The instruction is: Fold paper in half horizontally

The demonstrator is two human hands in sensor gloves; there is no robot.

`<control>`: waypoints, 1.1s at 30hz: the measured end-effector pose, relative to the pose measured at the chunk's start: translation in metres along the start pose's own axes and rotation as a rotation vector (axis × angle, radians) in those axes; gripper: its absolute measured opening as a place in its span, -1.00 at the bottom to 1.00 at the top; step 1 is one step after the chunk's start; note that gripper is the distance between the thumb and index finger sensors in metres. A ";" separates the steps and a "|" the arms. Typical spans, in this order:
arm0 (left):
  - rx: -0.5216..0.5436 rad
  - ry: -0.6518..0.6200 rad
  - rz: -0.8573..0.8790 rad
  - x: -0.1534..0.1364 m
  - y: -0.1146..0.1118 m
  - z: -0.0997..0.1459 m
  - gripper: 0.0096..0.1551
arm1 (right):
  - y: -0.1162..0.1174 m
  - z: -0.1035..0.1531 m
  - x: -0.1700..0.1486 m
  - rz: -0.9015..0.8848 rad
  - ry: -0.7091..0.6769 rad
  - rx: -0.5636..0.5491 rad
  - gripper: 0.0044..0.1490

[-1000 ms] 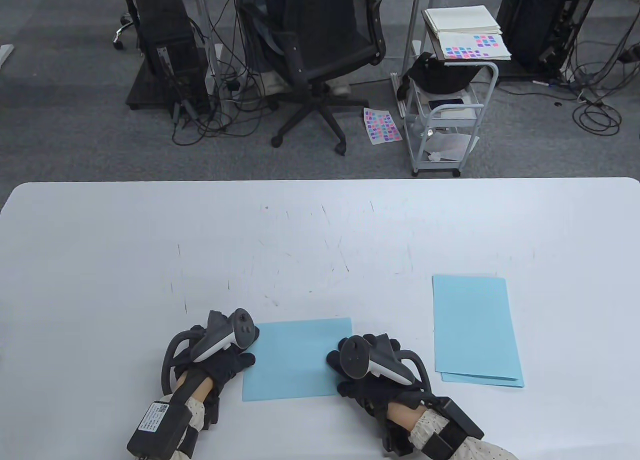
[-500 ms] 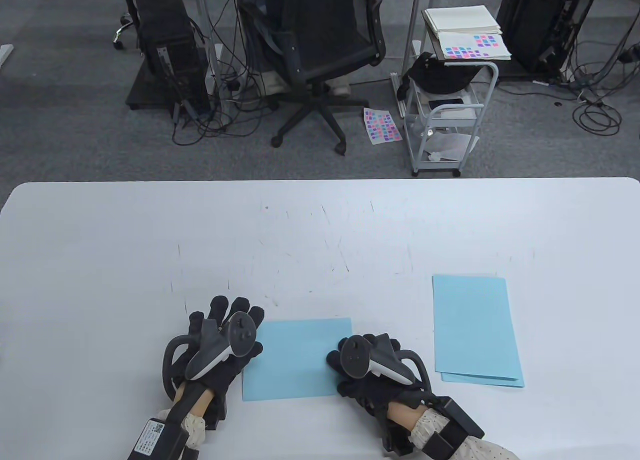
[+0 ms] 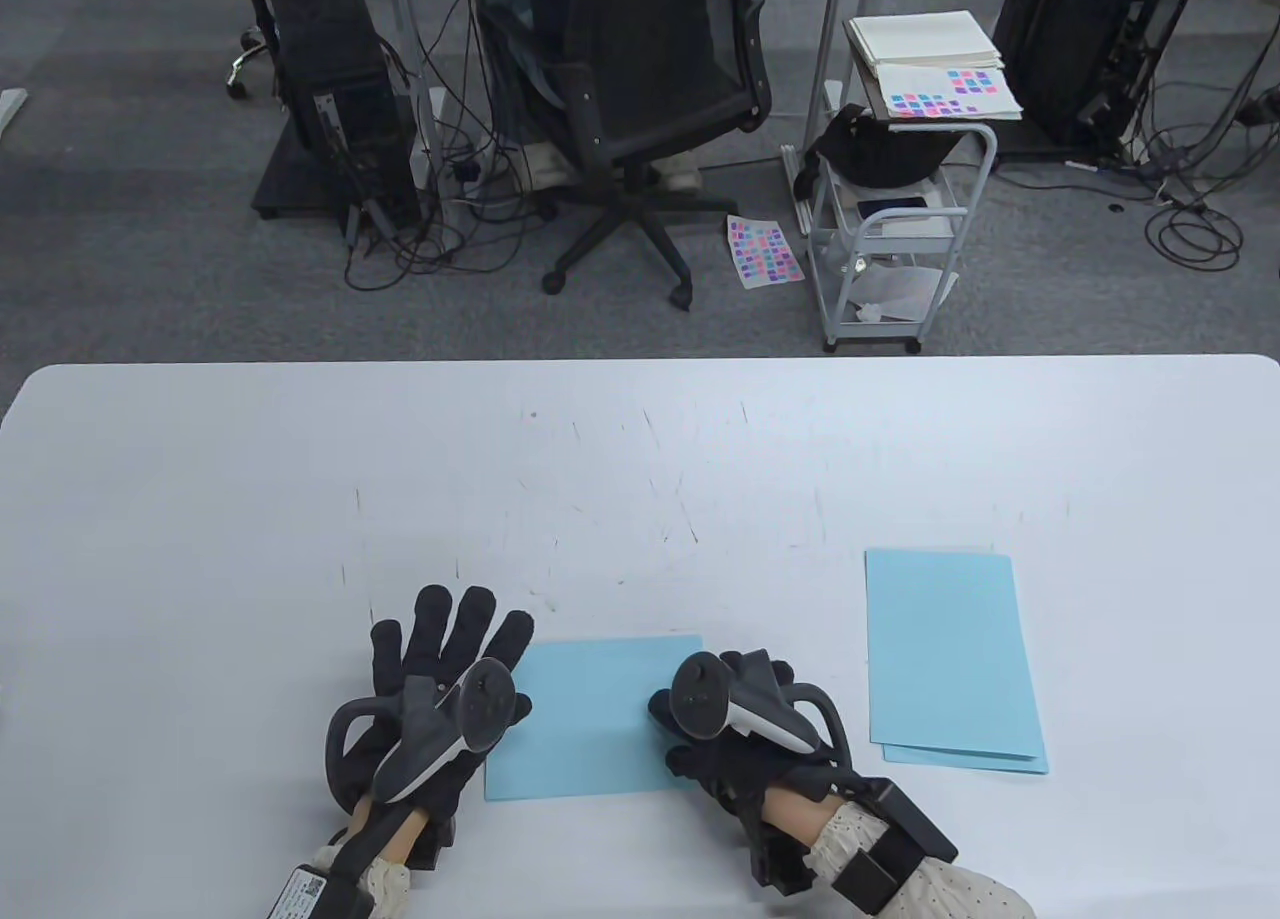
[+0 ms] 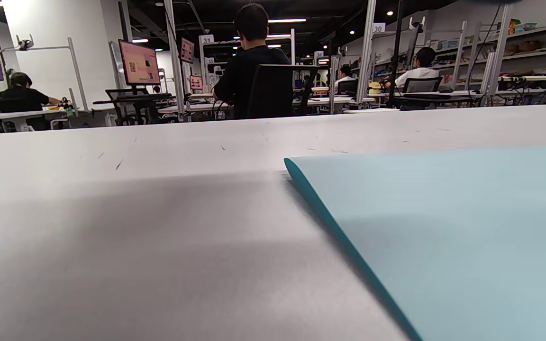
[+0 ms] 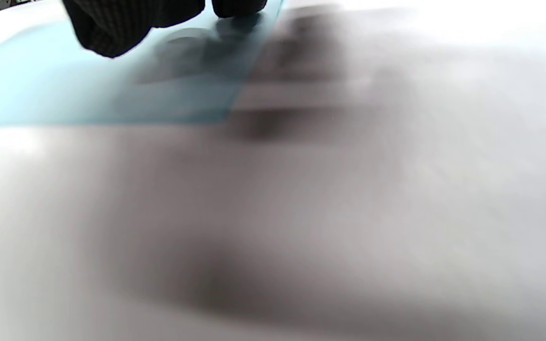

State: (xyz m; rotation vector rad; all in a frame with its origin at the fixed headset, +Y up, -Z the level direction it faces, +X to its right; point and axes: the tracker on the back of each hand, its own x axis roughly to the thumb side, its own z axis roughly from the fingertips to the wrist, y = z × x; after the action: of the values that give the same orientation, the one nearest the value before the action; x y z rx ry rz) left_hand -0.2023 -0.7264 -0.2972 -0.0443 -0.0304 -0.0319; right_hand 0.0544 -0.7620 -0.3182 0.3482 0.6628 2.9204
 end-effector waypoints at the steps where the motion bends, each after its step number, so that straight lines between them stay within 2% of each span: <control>1: -0.006 -0.001 0.008 -0.001 0.000 0.000 -0.11 | -0.005 -0.004 0.003 0.000 0.006 -0.009 -0.17; 7: -0.005 0.002 0.023 -0.005 0.002 0.002 -0.11 | -0.025 -0.032 0.027 -0.044 0.043 -0.057 -0.11; 12: -0.012 0.004 0.031 -0.007 0.002 0.002 -0.10 | -0.020 -0.056 0.048 -0.046 0.044 -0.043 -0.08; 15: -0.022 0.002 0.028 -0.007 0.002 0.002 -0.10 | -0.015 -0.069 0.057 0.021 0.072 0.003 -0.04; 21: -0.022 0.000 0.035 -0.009 0.004 0.003 -0.10 | -0.021 -0.083 0.061 0.074 0.085 0.021 0.00; 24: -0.021 -0.001 0.039 -0.009 0.004 0.003 -0.09 | -0.025 -0.089 0.055 0.021 0.110 0.033 0.00; 28: -0.015 0.000 0.037 -0.011 0.004 0.003 -0.10 | -0.028 -0.089 0.050 0.004 0.128 -0.012 -0.15; 31: -0.017 0.002 0.039 -0.011 0.004 0.003 -0.10 | -0.029 -0.085 0.045 -0.013 0.162 -0.121 -0.40; 33: -0.014 0.001 0.023 -0.010 0.004 0.004 -0.11 | -0.032 -0.081 0.038 -0.037 0.173 -0.124 -0.42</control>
State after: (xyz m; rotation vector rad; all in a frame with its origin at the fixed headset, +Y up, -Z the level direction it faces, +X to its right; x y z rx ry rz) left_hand -0.2122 -0.7222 -0.2938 -0.0589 -0.0292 -0.0096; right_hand -0.0008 -0.7602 -0.3961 0.0697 0.4988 2.9608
